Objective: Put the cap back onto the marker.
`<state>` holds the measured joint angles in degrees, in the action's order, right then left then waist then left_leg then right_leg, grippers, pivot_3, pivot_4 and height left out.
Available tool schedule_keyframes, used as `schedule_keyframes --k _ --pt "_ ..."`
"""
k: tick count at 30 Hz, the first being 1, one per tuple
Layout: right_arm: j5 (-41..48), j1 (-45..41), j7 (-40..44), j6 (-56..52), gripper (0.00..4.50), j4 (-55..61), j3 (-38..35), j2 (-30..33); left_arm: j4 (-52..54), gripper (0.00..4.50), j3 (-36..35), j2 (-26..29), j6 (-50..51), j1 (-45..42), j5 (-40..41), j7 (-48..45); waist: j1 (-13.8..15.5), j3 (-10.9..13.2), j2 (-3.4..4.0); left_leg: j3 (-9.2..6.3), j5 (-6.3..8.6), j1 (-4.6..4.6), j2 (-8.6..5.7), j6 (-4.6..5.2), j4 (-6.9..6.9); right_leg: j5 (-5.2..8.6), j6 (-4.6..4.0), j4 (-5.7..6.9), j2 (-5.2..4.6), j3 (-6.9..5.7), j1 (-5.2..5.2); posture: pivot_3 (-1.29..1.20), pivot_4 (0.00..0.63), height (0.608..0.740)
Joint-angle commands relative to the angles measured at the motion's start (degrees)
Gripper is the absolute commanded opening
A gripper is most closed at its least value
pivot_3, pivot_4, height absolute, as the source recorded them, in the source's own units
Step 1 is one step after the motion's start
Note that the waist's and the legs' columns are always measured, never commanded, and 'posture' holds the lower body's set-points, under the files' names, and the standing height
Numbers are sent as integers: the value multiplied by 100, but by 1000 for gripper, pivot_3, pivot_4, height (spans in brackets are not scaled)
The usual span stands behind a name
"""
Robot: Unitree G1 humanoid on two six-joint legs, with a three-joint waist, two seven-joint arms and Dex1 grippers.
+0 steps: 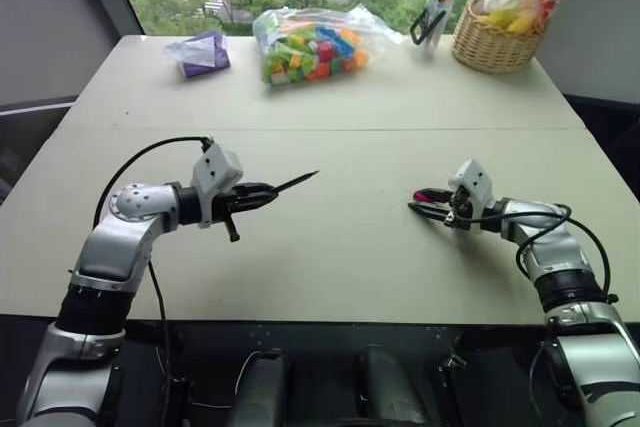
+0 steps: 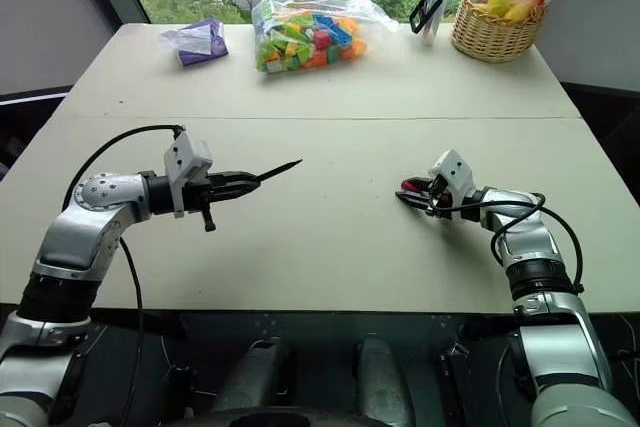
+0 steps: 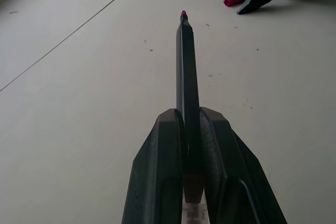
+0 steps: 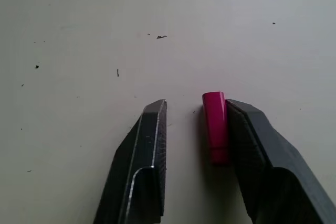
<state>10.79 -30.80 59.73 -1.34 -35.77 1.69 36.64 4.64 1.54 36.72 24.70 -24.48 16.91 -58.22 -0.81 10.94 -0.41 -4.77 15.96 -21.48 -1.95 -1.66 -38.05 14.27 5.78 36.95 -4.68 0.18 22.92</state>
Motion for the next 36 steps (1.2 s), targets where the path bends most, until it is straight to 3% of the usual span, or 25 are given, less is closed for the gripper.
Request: schedule_keyframes --k 1,6,14,21,36 --pt "-184 165 0 -167 63 -40 19 136 34 0 -8 39 -71 -123 33 1 2 0 0 0 0 2 0 0 0 0 0 -2 0 0 -3 0 150 740" --pt "-282 231 -105 -150 63 300 62 129 -124 0 41 7 -139 -223 18 -64 8 0 0 -2 0 2 0 0 1 1 0 -4 0 -1 -3 0 150 740" --pt "-592 102 -99 -567 63 2720 338 462 -641 0 692 -182 -759 -685 -282 -583 -7 2 3 1 0 -18 -1 0 6 0 1 1 0 11 28 0 150 740" --pt "-1110 -9 -117 -831 63 4131 928 495 -1099 0 1067 -437 -1185 -1222 -481 -884 -3 3 2 1 0 -24 -1 0 9 1 3 1 2 11 37 0 150 740" --pt "-1363 -127 -179 -1030 63 4573 1167 443 -1191 0 1125 -574 -1288 -1294 -593 -1062 1 3 2 -1 0 -71 -4 0 6 1 4 0 -1 9 77 0 150 740"
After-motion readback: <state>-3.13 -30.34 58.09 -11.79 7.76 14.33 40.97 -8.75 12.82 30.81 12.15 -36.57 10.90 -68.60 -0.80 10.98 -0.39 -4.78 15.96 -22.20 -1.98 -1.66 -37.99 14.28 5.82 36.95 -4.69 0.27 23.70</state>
